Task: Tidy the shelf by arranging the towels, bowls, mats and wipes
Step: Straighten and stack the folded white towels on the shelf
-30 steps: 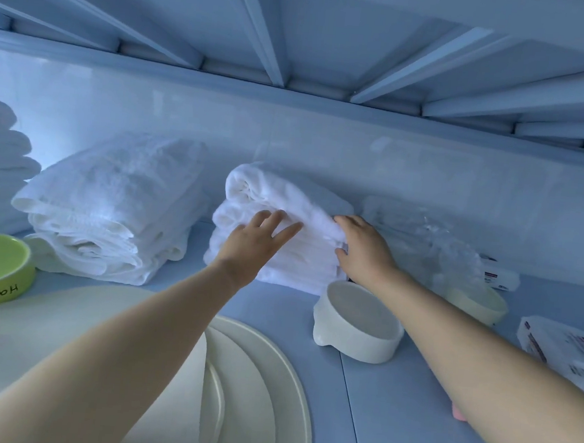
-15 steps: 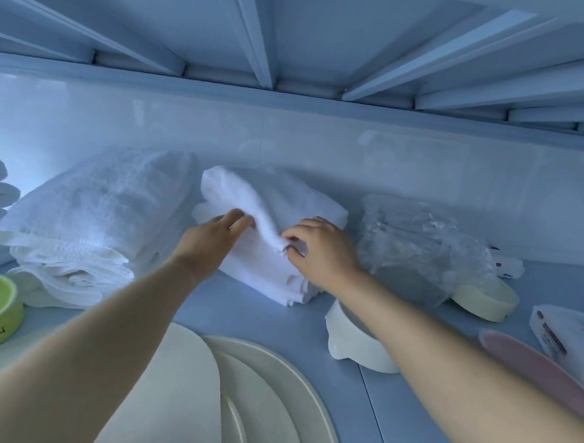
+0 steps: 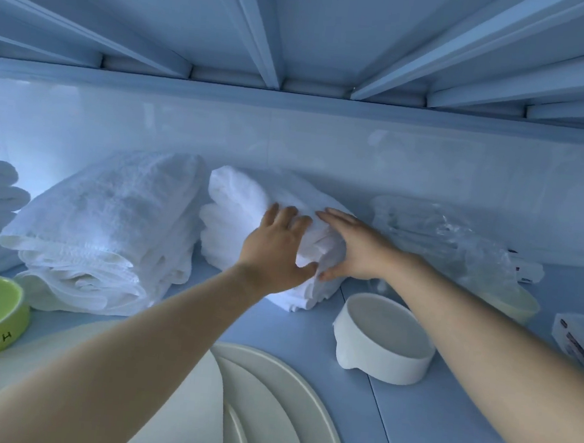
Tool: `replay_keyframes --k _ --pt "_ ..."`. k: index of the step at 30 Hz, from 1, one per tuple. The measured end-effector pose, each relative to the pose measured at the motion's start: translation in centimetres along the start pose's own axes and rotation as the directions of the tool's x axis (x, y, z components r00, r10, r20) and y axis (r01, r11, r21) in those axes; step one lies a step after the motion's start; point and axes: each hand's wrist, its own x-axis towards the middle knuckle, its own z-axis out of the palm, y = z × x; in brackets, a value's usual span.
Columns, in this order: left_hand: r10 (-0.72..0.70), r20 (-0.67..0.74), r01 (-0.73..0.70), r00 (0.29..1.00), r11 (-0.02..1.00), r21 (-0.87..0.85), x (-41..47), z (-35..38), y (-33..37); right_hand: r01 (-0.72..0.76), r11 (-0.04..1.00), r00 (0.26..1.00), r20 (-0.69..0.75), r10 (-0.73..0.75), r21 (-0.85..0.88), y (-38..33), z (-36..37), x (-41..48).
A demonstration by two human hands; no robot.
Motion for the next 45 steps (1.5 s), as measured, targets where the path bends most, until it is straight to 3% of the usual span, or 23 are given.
replay_keyframes --k 7,16,22,27,31,40,45 --pt "-0.107 -0.059 0.103 0.992 0.992 -0.069 -0.2 0.4 0.6 0.054 0.996 0.975 -0.21 -0.067 -0.07 -0.4 1.4 0.0" --pt "-0.054 0.029 0.056 0.998 0.996 -0.064 -0.9 -1.5 -2.8 0.134 0.987 0.939 -0.309 -0.154 -0.087 -3.2 2.0 -0.9" --pt "-0.152 0.047 0.152 0.987 0.988 0.009 -1.5 -3.6 -6.1 0.292 0.955 0.926 -0.236 -0.295 -0.048 -4.8 1.1 -1.0" --pt "-0.134 0.095 0.135 0.986 0.991 -0.008 -1.7 -3.3 -4.5 0.154 0.987 0.963 -0.232 -0.138 0.052 -3.1 1.6 -0.4" --pt "-0.129 0.01 0.128 0.992 0.991 0.039 -2.0 -2.3 -4.1 0.128 0.975 0.97 -0.228 -0.085 0.183 -2.6 2.6 -0.2" --pt "-0.168 -0.056 0.173 0.984 0.98 0.099 -1.7 -2.3 -3.7 0.173 0.949 0.932 -0.356 -0.071 0.263 -4.1 3.6 -0.9" --pt "-0.234 -0.033 0.236 0.972 0.963 0.133 -1.6 -2.8 -4.4 0.18 0.966 0.969 -0.202 -0.142 0.185 -5.0 3.5 -1.7"
